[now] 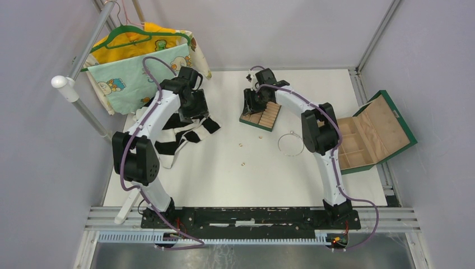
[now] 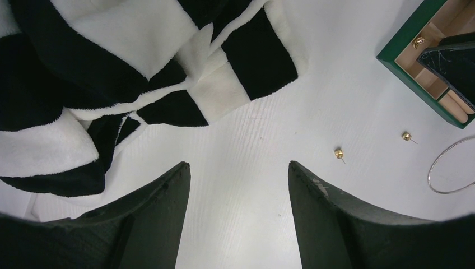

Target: Organize the mixed jewelry

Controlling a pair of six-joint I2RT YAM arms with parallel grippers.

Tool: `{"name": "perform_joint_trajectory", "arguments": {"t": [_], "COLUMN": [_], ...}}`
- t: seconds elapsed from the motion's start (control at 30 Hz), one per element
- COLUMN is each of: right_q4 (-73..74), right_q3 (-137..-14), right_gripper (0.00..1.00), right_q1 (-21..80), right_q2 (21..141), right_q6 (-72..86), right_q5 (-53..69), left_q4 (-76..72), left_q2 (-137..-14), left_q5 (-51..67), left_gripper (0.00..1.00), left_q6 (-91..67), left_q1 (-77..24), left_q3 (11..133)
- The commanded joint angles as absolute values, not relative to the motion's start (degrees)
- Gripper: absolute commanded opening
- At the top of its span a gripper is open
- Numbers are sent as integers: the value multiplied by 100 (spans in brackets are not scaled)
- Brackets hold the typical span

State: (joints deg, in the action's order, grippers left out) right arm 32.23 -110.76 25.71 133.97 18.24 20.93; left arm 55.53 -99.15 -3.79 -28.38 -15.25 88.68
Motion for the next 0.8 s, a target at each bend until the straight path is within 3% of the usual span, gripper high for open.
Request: {"name": "perform_joint_trajectory", "arguments": {"t": [0.0,0.13,0.27,0.47,0.6,0.77], "right_q4": [3173,2981,2579,2191,1960,2003], "right_q3": [-11132,-10458,-8880,-7200,-6811,-7173], "right_gripper": [47,45,45,47,51,53], "right_q1": [2575,2597,2765,3578,4024,4392], "right_q2": [13017,12157,11007,9990,9923,10372], "right_q6": [1746,1597,1514,1589,1751,1778], "right_q5": [2020,1527,751,50,-141,-257], "left_q4": [5390,5338,5313,5111,5177,5183], "left_q2": [-9839,-9813,-9851,-9854,-9972,-9947], "left_q5": [-200,-232,-255,-173,-48,-100], "left_gripper": [71,71,72,72,72,72], "left_q6": [-2483,-2391,-2368,-2509,-2494,-2531], "left_q1": [-1588,-1694,-1795,-1859,-1867,-1864], "left_q3": [9033,9059,9050,9009,9108,9077]}}
